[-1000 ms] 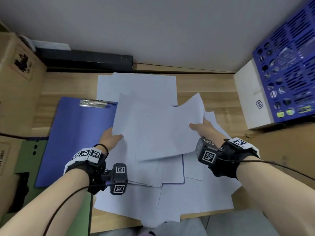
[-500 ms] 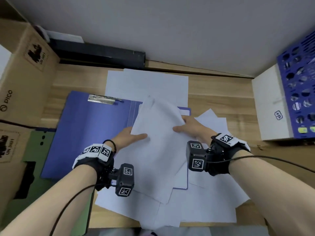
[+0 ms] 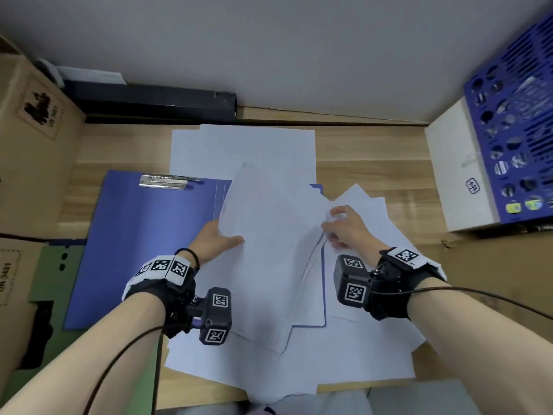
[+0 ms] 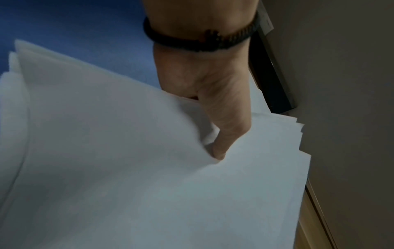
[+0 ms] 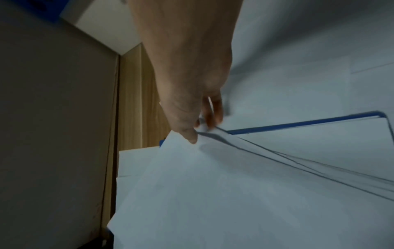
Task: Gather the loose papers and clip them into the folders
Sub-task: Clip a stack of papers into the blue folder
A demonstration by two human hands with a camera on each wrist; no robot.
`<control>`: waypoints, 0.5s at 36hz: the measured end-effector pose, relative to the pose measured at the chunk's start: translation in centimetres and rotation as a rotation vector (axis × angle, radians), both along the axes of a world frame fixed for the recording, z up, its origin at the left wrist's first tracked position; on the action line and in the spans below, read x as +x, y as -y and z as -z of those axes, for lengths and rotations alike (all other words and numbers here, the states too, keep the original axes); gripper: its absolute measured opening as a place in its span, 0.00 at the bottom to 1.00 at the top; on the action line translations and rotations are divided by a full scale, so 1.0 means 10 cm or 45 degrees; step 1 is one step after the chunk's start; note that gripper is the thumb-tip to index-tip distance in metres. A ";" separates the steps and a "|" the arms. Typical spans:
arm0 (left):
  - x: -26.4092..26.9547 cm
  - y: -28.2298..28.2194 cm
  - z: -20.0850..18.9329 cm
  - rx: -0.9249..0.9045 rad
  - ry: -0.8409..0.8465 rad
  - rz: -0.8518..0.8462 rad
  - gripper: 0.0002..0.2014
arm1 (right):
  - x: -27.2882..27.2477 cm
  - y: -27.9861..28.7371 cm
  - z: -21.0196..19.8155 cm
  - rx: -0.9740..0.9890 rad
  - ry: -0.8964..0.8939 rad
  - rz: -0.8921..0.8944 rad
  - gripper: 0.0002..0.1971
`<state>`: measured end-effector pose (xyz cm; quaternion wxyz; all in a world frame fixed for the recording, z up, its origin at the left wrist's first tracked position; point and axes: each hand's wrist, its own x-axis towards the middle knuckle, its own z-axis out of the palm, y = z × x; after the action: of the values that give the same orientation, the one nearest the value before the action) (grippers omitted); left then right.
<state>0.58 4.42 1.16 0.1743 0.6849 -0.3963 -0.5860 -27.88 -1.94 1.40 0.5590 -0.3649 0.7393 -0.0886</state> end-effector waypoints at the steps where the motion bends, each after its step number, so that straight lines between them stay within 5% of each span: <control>1: 0.00 0.00 0.00 0.006 -0.009 -0.003 0.19 | -0.01 -0.04 0.00 0.063 0.044 0.033 0.18; 6: -0.02 -0.02 0.01 0.022 -0.014 0.056 0.27 | 0.00 -0.25 0.04 0.232 0.176 0.060 0.24; 18: -0.04 -0.04 -0.21 -0.174 -0.100 -0.095 0.17 | -0.01 -0.56 -0.08 0.092 0.274 0.177 0.23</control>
<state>0.18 4.82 3.22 0.2578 0.6620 -0.4026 -0.5772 -27.93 3.67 2.18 0.6404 -0.2810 0.7012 -0.1391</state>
